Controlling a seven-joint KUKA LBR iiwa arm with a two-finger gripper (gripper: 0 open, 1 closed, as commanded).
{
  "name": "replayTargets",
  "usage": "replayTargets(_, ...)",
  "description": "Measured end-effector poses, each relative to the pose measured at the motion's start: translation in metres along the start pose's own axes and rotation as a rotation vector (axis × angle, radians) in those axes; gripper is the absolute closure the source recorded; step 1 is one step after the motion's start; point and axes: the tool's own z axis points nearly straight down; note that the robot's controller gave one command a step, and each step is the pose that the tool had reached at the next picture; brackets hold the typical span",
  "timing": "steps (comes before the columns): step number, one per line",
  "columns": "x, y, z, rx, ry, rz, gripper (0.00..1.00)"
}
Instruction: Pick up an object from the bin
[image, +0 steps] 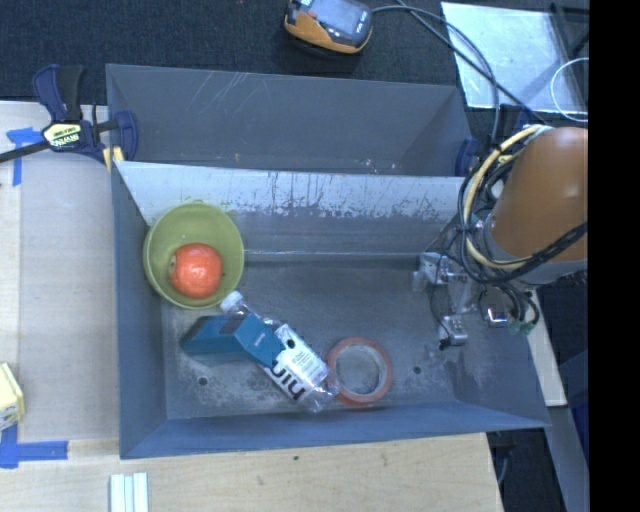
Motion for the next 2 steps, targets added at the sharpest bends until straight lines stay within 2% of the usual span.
replayTargets(1, -0.002, 0.001, -0.004, 0.001, -0.008, -0.003, 0.00)
replayTargets(2, 0.013, 0.045, 0.076, -0.002, -0.002, -0.013, 0.00)
